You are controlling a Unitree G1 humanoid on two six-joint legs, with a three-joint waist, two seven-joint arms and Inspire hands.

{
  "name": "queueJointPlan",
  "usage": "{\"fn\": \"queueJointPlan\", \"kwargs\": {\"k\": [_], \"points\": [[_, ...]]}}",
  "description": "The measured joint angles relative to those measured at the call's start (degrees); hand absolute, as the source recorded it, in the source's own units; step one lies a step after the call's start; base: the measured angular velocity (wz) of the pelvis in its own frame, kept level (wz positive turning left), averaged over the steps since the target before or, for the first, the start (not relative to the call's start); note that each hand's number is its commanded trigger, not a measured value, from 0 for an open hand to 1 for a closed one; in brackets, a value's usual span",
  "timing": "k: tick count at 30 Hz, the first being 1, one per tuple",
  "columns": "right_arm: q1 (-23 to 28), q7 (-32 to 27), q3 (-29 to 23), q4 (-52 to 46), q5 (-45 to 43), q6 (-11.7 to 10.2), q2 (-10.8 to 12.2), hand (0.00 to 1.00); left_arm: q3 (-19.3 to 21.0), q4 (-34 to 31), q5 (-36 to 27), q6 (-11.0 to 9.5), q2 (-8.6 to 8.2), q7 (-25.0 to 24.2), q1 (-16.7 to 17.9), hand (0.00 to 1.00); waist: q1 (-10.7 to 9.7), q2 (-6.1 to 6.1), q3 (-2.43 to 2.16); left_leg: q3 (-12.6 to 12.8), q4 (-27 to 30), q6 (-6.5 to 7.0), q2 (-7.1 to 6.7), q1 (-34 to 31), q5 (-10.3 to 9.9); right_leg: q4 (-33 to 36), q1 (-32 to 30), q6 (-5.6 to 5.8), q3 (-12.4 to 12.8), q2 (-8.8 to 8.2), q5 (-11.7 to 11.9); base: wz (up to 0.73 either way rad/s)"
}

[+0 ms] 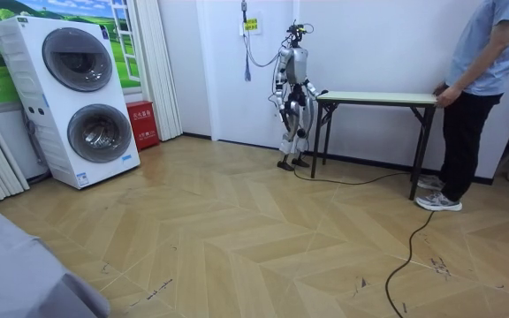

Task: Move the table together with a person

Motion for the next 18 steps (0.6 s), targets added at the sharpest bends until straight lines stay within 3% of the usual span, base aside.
{"fn": "queueJointPlan", "kwargs": {"k": [6,18], "points": [[-0.1,-2.7,-0.6,0.1,-0.2,1.1,0.3,0.0,1.6,-3.0,2.9,0.5,0.02,0.0,1.4,0.0,0.7,-1.46,-0.13,0.2,0.6,-0.36,0.13,-0.2,-0.2,-0.1,0.0,-0.49,-2.0,-0.04,-0.3,0.08],[-1.0,-7.4,-1.6,2.7,-1.2,1.6,0.3,0.0,2.8,-4.5,3.0,1.8,0.95,0.0,1.8,0.0,2.0,-2.05,-0.24,0.0,1.2,-1.1,0.23,-0.9,-0.6,-0.1,-0.5,-1.1,-3.1,0.23,-0.8,0.01]]}}
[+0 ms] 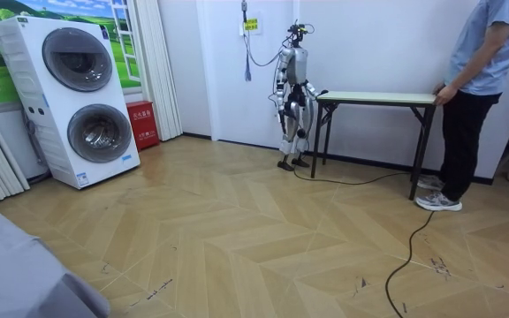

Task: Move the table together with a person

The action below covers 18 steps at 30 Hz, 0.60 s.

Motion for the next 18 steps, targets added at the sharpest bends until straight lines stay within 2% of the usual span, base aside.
{"fn": "queueJointPlan", "kwargs": {"k": [3,6,7,8,10,11,12,15,18], "points": [[-0.6,0.0,-0.2,0.2,-0.8,0.0,-0.1,0.0,0.1,-0.2,-0.2,0.0,-0.01,0.0,0.0,0.0,-0.2,0.02,0.01,0.2,1.1,-0.21,0.13,-0.7,-0.2,-0.1,0.0,-0.02,-1.4,-0.11,0.0,0.05],[-1.6,0.9,0.0,0.0,-1.2,0.0,-0.2,0.0,-0.1,0.7,-1.1,-0.3,-0.02,0.0,-0.9,0.0,-0.7,0.17,0.08,0.6,1.6,-0.17,0.34,-0.9,-0.3,-0.5,0.5,-0.06,-1.7,-0.12,0.0,0.07],[-2.2,1.9,0.0,0.0,-1.4,0.0,-0.3,0.0,-0.4,1.4,-2.6,-0.8,-0.02,0.0,-1.2,0.0,-1.0,0.51,0.12,2.4,1.8,-0.05,0.91,-1.0,-0.6,-0.5,0.6,-0.07,-1.6,-0.02,-0.1,0.0],[-2.6,2.5,0.0,0.0,-1.8,0.0,-0.5,0.0,-0.7,1.9,-3.5,-1.0,-0.03,0.0,-1.4,0.0,-1.2,0.79,0.15,3.1,2.0,-0.01,1.07,-1.2,-0.7,-0.5,0.6,-0.07,-1.6,0.03,-0.1,0.0],[-3.7,4.6,0.0,0.0,-3.7,0.0,-2.0,0.0,-1.3,3.3,-4.8,-0.6,-0.05,-0.6,-2.6,0.0,-1.8,2.71,0.3,3.2,3.8,0.14,1.47,-2.2,-2.1,-0.5,0.5,0.02,-1.8,0.32,-0.1,0.0],[-3.8,5.0,0.0,0.0,-3.9,0.0,-2.4,0.0,-1.4,3.7,-5.3,-0.5,0.0,-1.0,-2.8,0.0,-2.0,3.13,0.31,3.2,4.0,0.17,1.48,-2.3,-2.2,-0.4,0.5,0.06,-1.8,0.34,-0.1,0.0],[-4.1,5.9,0.0,-0.1,-5.6,0.0,-3.0,0.0,-1.3,4.2,-5.4,-0.5,0.2,-1.6,-2.9,0.0,-2.2,3.78,0.49,3.2,4.1,0.2,1.47,-2.3,-2.4,0.1,0.4,0.14,-1.8,0.32,-0.2,0.0],[-5.5,8.1,0.0,-0.1,-9.4,0.0,-4.2,0.0,-2.3,9.1,-1.4,0.0,2.63,-2.5,-2.2,0.0,-3.6,4.8,1.33,2.9,4.7,0.1,1.59,-3.0,-2.9,0.0,0.3,0.16,-2.0,0.48,-0.2,0.01],[-5.3,9.8,0.5,-0.4,-10.4,0.0,-4.9,0.0,-2.3,13.8,4.1,0.7,4.16,-2.5,1.0,0.0,-4.7,5.3,1.99,2.2,5.6,0.05,1.62,-4.2,-3.3,0.3,-0.4,0.17,-3.8,0.57,-0.2,0.19]]}}
